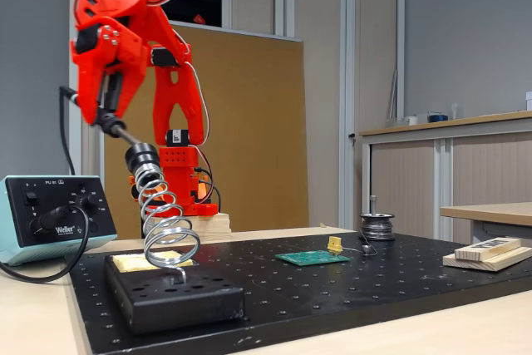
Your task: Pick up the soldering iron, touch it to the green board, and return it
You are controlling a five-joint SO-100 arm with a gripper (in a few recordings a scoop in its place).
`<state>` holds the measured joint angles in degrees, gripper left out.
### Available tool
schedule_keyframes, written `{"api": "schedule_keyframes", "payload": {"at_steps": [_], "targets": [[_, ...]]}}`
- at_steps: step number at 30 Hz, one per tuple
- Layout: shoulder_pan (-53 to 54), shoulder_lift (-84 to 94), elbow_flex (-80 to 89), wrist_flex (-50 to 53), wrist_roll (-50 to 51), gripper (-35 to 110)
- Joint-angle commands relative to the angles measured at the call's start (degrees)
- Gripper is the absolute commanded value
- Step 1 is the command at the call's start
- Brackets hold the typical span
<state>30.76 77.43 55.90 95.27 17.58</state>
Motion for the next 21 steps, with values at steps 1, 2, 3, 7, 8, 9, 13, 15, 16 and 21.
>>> {"api": "schedule_keyframes", "payload": {"at_steps": [1,2,3,7,8,9,13,15,16,21], "targets": [[0.97,-0.62,-4.57,0.97,-0.09,0],[1.05,-1.23,-5.19,1.05,-0.18,0],[1.05,-1.85,-5.71,1.23,-0.18,0],[1.23,-3.43,-7.21,1.49,-0.26,0],[1.14,-3.69,-7.47,1.67,-0.26,0],[1.05,-3.87,-7.65,1.85,-0.26,0],[0.88,-3.60,-7.38,2.46,-0.18,0],[0.97,-2.90,-6.94,2.64,-0.26,0],[1.05,-2.55,-6.68,2.64,-0.35,0],[1.41,-0.35,-4.92,2.72,-0.79,0]]}}
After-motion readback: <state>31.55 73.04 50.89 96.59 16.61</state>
